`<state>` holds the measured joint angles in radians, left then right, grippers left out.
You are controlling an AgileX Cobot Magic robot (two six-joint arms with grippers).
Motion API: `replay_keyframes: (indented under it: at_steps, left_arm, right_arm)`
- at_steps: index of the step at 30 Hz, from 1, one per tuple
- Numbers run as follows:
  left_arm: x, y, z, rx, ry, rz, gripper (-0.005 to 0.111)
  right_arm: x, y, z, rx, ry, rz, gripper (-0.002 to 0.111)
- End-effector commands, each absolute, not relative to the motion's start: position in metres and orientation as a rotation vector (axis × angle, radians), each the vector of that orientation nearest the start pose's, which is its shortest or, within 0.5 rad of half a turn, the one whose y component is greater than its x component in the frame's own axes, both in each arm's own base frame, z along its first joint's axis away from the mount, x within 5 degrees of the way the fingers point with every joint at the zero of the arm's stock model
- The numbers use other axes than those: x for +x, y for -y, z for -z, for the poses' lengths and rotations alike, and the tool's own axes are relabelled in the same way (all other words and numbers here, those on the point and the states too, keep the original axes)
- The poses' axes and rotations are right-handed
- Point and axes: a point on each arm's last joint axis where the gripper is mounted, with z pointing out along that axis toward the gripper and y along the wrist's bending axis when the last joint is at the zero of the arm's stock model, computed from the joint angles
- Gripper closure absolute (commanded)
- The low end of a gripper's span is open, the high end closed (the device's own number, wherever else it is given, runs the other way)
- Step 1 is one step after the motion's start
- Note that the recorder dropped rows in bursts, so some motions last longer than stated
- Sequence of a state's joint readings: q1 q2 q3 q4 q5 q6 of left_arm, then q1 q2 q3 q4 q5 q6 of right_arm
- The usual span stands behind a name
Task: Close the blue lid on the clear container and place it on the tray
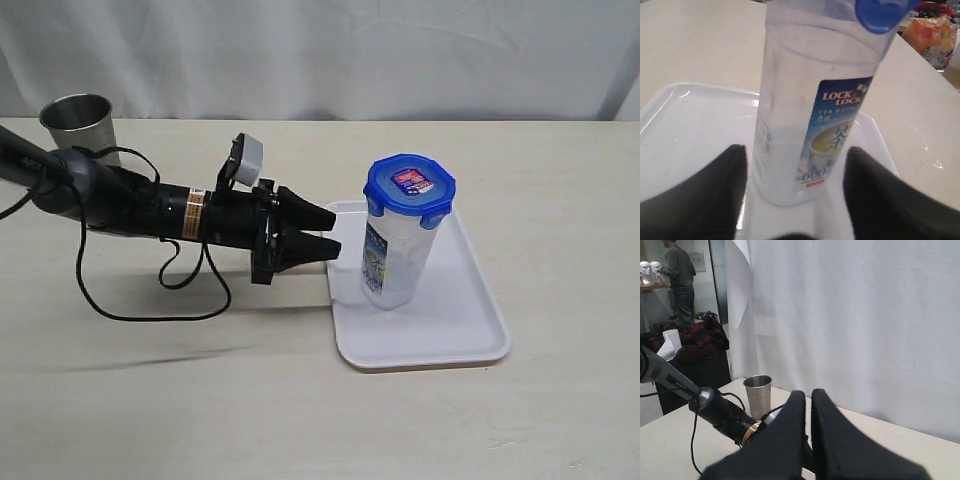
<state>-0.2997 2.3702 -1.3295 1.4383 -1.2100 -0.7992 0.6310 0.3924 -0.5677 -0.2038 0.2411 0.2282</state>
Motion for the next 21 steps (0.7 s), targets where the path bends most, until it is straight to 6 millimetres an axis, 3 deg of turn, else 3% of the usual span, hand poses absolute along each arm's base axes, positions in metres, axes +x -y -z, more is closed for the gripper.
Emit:
replay_keyframes:
  at_steps: [1, 4, 8, 12, 17, 21]
  left_arm:
    - [0.382, 0.190, -0.104, 1.196, -1.595, 1.253, 0.076]
    - [0.386, 0.172, -0.122, 1.161, -1.680, 1.272, 0.107]
    - [0.389, 0.160, -0.139, 1.163, -1.855, 1.144, 0.107]
    - [0.398, 0.146, -0.158, 0.960, -2.067, 0.866, 0.107]
    - [0.385, 0.121, -0.184, 0.738, -2.139, 0.540, 0.107]
    - [0.369, 0.107, -0.200, 0.670, -2.143, 0.396, 0.107]
  right_arm:
    - [0.068, -0.044, -0.354, -0.417, -1.506, -0.491, 0.104]
    - [0.068, -0.044, -0.354, -0.417, -1.506, -0.491, 0.104]
    - [0.068, -0.044, -0.354, -0.417, -1.506, -0.491, 0.104]
    - [0.068, -0.044, -0.354, -0.417, -1.506, -0.491, 0.104]
    - [0.068, -0.044, -0.354, -0.417, -1.506, -0.491, 0.104]
    - [0.068, -0.044, -0.354, -0.417, -1.506, -0.491, 0.104]
